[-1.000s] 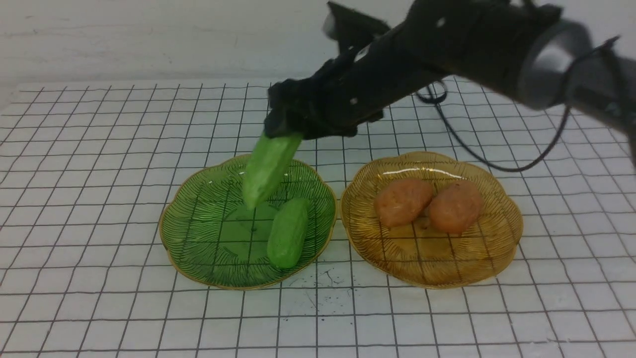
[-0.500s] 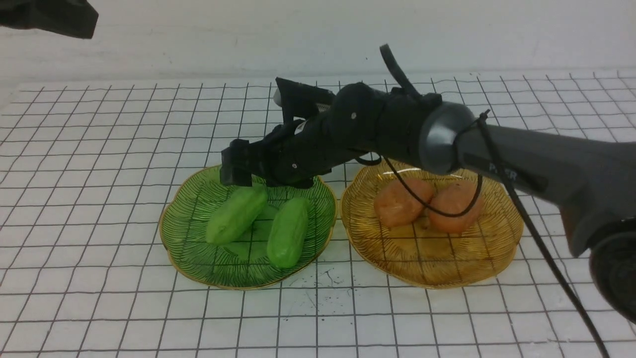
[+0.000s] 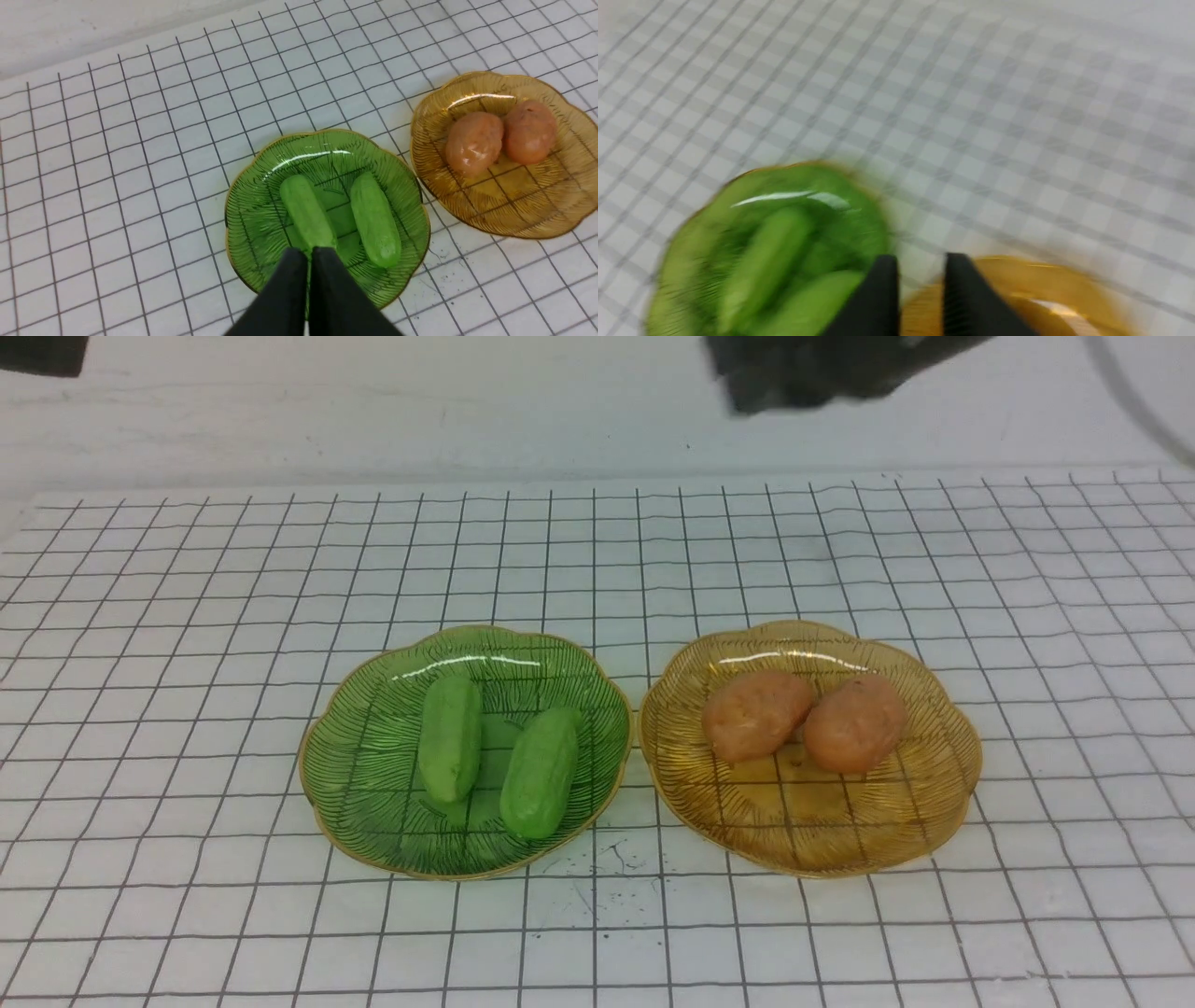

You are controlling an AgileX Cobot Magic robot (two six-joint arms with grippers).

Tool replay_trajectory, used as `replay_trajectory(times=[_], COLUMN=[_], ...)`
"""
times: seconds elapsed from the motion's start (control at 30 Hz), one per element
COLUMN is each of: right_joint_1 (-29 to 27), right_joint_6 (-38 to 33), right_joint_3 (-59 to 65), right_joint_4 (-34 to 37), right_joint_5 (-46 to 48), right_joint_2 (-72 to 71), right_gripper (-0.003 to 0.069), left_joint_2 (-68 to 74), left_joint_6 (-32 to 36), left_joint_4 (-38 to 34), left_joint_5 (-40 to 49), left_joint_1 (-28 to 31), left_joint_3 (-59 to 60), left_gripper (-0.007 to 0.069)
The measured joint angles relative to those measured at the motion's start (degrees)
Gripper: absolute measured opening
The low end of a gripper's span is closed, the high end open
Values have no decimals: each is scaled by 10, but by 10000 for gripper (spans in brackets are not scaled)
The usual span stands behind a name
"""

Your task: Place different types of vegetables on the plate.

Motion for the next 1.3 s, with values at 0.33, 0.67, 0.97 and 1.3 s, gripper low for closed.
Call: replay_trajectory(times=[0.33,0.67,0.97,1.3], right_joint_1=[-16,-16,-16,-16], right_joint_6=[110,289,464,466], right_joint_3=[138,630,698,698], right_joint_4=[-164,-317,-562,-604], right_joint_5=[-36,-397,-427,-437], right_joint_2=[-341,-820,-881,-881], right_gripper=[-13,-13,-13,-13], left_joint_2=[-161,-269,-307,-421], left_joint_6=[0,1,41,75], left_joint_4=[-45,-119,-161,-162], left_joint_5=[-77,-263,-259,-245], left_joint_1=[0,0,0,0], left_joint_3=[165,364,393,436], left_gripper=[-8,-8,-8,-8])
